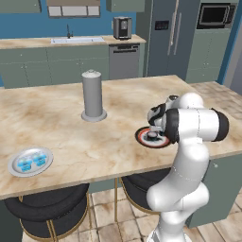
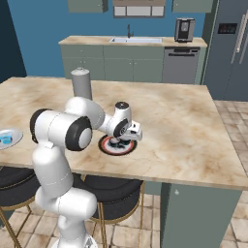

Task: Place two yogurt containers on each plate.

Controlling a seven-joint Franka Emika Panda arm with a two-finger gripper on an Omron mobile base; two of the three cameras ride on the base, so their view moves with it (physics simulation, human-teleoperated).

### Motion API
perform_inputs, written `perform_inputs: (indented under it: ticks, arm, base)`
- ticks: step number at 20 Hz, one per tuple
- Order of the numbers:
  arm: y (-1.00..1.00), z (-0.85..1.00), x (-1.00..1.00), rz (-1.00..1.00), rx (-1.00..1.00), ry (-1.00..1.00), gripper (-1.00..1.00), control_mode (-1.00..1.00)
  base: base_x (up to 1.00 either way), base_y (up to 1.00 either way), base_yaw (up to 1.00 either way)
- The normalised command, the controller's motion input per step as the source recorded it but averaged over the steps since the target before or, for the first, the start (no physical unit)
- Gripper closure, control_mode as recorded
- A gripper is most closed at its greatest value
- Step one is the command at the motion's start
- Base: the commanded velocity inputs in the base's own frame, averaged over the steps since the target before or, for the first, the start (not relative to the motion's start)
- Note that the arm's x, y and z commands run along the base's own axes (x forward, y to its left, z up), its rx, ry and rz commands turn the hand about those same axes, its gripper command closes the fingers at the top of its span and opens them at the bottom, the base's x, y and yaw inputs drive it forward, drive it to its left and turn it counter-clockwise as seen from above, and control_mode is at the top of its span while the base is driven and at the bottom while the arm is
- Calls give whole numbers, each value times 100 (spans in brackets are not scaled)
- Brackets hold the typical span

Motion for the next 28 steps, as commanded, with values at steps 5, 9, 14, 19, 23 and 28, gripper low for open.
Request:
perform_inputs:
  ticks: [5,9,14,19,23,28]
  arm:
    - [0,3,-19,0,0,-3,-100,-100]
    - [0,8,-41,0,0,-7,-100,-100]
    - [2,23,-91,2,0,-34,-100,-100]
    - [0,28,-100,1,0,-65,-100,-100]
    - [0,53,-100,0,0,-61,-100,-100]
    - [2,78,-100,1,0,-50,-100,-100]
  base:
    - [0,0,0]
    - [0,0,0]
    - [0,0,0]
    - [0,0,0]
    - [0,0,0]
    - [0,0,0]
